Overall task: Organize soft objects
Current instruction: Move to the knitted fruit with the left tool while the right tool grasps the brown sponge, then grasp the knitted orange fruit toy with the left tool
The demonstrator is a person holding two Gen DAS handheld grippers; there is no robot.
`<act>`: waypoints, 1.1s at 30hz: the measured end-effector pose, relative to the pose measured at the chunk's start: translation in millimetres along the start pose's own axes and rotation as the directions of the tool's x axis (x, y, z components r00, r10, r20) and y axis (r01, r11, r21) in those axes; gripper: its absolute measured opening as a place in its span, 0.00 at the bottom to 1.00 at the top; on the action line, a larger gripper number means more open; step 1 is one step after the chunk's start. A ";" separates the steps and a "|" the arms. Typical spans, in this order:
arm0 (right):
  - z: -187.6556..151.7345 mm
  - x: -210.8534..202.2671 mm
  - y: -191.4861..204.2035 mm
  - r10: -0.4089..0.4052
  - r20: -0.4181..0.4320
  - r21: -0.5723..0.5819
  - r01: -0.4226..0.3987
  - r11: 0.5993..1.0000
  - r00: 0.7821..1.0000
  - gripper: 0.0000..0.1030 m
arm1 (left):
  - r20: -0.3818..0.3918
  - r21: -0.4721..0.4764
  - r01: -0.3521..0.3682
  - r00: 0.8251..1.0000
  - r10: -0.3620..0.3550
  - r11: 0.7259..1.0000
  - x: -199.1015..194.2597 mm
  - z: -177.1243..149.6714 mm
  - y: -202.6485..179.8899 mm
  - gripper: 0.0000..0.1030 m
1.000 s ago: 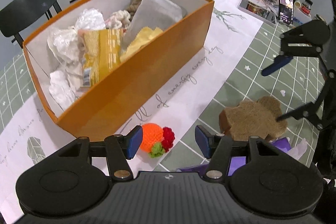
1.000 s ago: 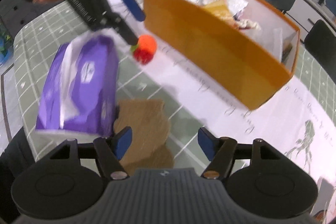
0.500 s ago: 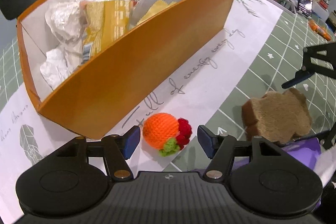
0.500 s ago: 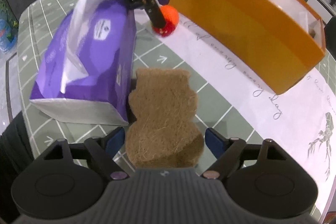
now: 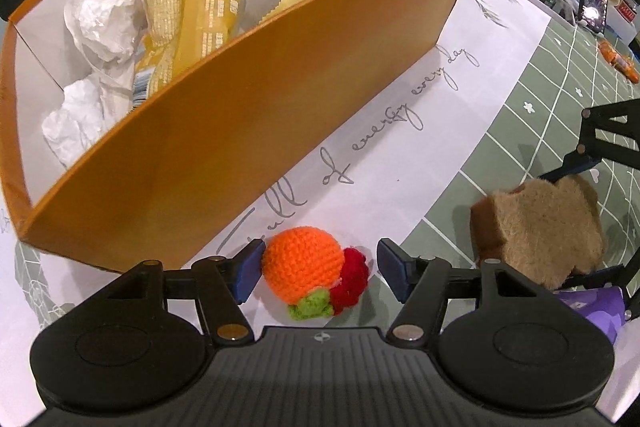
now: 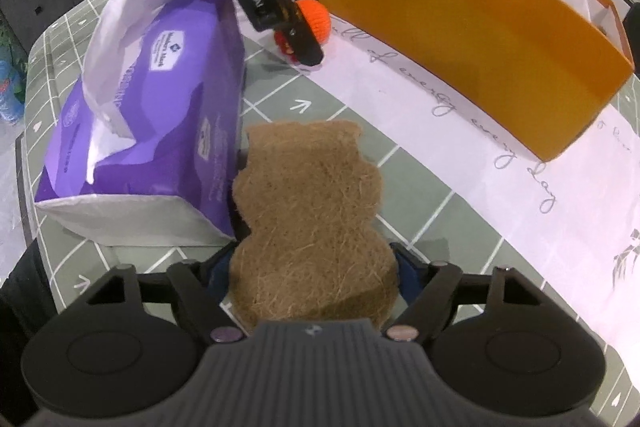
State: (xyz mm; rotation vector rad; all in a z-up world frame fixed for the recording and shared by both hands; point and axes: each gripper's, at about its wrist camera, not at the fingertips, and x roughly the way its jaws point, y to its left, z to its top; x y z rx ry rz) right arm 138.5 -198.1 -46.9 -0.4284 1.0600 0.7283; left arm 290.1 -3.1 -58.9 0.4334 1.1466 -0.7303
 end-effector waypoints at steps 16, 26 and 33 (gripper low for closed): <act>-10.0 -3.7 -42.0 -0.081 0.004 0.141 0.080 0.987 0.997 0.74 | 0.006 -0.035 0.036 0.999 -0.036 0.999 -3.8 -4.8 9.6 0.71; -11.9 -1.8 -44.6 -0.090 0.000 0.155 0.089 0.984 0.996 0.74 | 0.020 -0.076 0.065 0.998 -0.064 0.995 -6.4 -10.4 17.3 0.68; -13.1 -2.0 -44.6 -0.090 -0.002 0.156 0.089 0.984 0.996 0.74 | 0.040 -0.061 0.051 0.998 -0.048 0.997 -6.5 -5.1 9.6 0.60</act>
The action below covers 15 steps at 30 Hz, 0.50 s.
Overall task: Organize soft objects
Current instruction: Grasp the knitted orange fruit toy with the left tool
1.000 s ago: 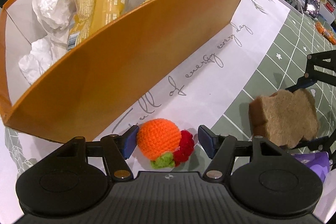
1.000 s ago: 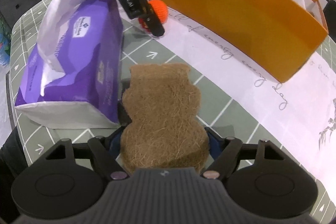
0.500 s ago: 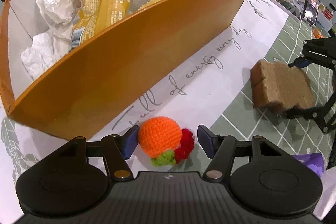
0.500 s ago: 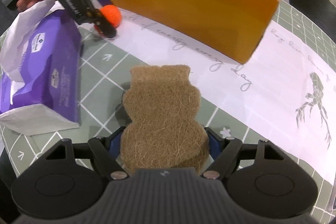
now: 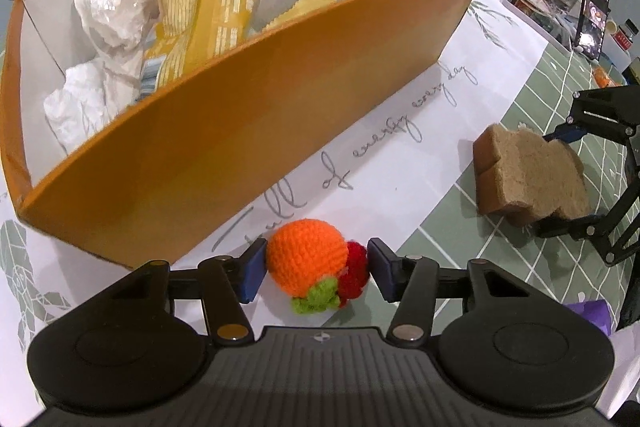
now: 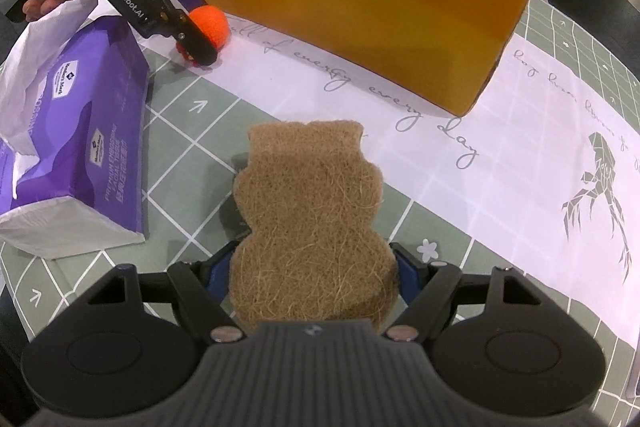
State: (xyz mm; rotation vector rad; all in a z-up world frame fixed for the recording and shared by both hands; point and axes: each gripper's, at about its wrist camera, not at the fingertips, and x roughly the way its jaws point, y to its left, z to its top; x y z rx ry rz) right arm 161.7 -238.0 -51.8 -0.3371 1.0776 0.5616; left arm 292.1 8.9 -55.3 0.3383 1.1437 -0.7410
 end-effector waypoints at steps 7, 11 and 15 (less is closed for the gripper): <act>-0.3 -1.6 -0.6 -0.001 0.004 0.001 0.001 1.000 1.000 0.74 | 0.028 0.017 0.003 1.000 -0.003 1.000 -8.0 6.3 -6.0 0.59; 0.3 -2.8 -0.4 -0.004 0.007 0.005 0.004 1.000 1.000 0.74 | 0.047 0.032 -0.001 0.999 0.000 0.999 -14.6 8.9 -11.8 0.59; -1.1 -6.7 0.3 -0.007 0.010 0.008 0.007 1.000 1.000 0.74 | 0.073 0.041 -0.007 0.997 0.004 0.999 -21.9 8.0 -17.2 0.59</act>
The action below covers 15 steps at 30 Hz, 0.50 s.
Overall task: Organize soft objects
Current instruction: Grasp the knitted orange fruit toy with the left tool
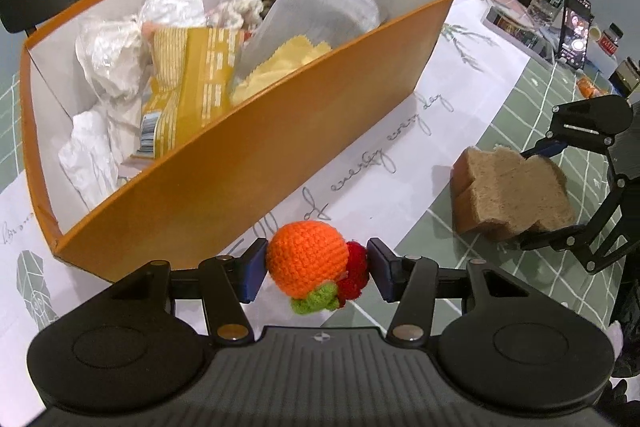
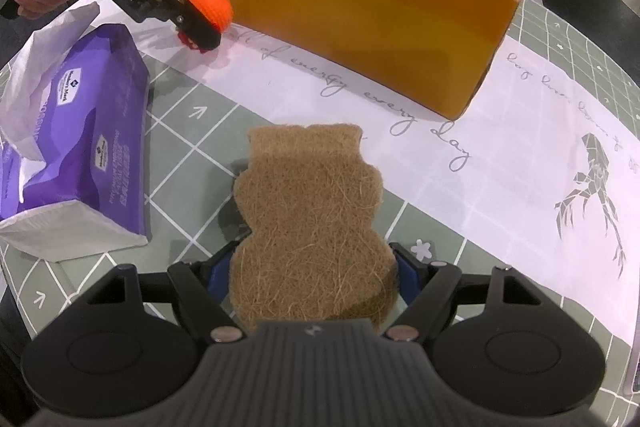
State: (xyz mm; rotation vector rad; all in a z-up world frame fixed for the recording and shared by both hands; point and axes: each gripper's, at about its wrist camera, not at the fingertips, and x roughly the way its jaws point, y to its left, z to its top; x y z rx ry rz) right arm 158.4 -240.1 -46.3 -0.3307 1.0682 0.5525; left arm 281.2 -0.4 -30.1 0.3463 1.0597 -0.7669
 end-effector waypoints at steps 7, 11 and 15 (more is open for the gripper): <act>-2.2 -16.2 4.4 -0.015 0.025 0.003 0.015 1.000 1.000 0.74 | 0.047 0.009 0.010 0.999 -0.010 1.000 -21.4 -5.1 -3.1 0.59; -5.1 -25.0 8.3 -0.019 0.033 -0.005 0.019 1.000 0.999 0.74 | 0.058 0.010 0.006 0.998 -0.006 1.000 -30.3 -9.3 -0.9 0.59; -10.8 -30.8 9.3 -0.028 0.020 -0.014 0.028 1.000 0.999 0.74 | 0.072 -0.011 0.001 0.997 0.000 1.000 -38.3 -16.8 6.9 0.59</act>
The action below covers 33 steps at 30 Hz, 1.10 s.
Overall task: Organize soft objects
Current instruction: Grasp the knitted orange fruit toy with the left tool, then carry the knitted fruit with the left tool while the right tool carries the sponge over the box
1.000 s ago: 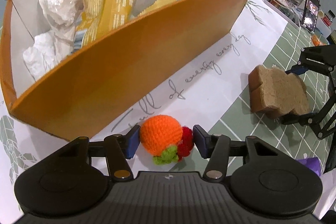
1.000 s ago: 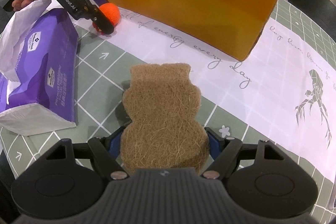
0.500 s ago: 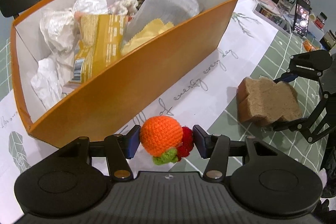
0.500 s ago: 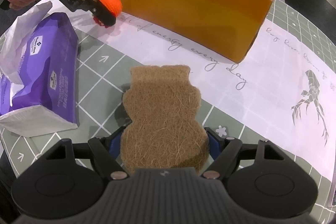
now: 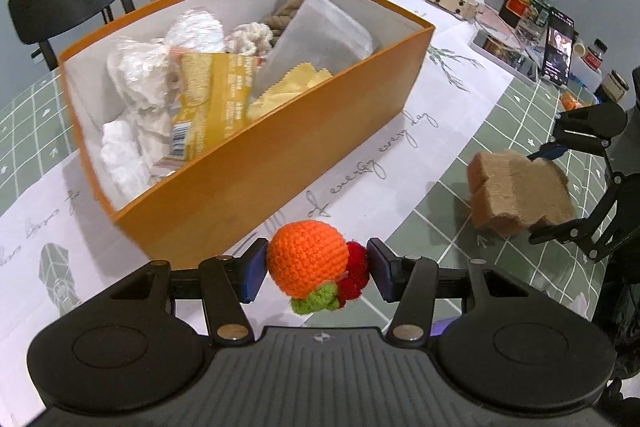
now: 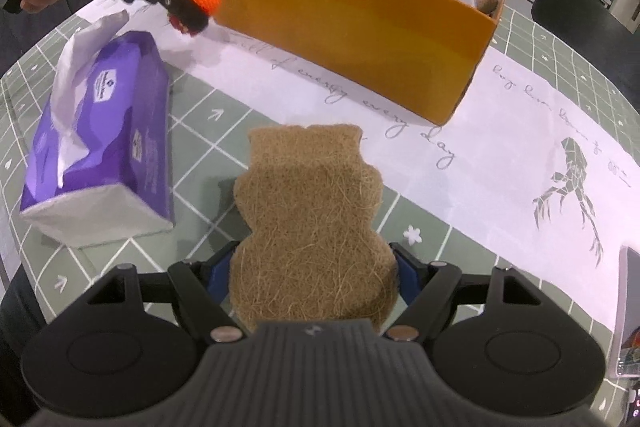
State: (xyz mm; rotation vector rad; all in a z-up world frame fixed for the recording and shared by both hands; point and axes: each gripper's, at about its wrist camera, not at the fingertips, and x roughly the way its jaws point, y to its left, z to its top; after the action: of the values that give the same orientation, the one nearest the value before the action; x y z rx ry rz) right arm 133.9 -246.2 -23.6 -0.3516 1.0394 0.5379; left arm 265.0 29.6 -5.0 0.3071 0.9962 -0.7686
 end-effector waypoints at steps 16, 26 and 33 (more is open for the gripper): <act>27.7 -56.1 -44.0 -0.174 -0.016 -0.062 0.173 0.983 0.985 0.74 | 0.072 -0.010 -0.060 0.996 0.061 0.998 -65.5 -1.0 31.3 0.59; 103.5 -75.1 -49.0 -0.215 0.040 -0.162 0.219 0.962 0.976 0.74 | 0.103 0.054 -0.124 0.988 0.118 0.991 -86.4 54.7 32.6 0.59; 153.8 -65.7 -49.6 -0.206 0.061 -0.240 0.215 0.947 0.977 0.74 | 0.106 0.105 -0.117 0.989 0.106 0.988 -69.9 80.8 30.0 0.59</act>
State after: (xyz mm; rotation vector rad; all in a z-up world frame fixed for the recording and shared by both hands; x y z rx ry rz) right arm 246.5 -223.8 107.7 -0.6630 0.8892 0.4785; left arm 315.7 36.1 93.4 0.4130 0.8364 -0.7314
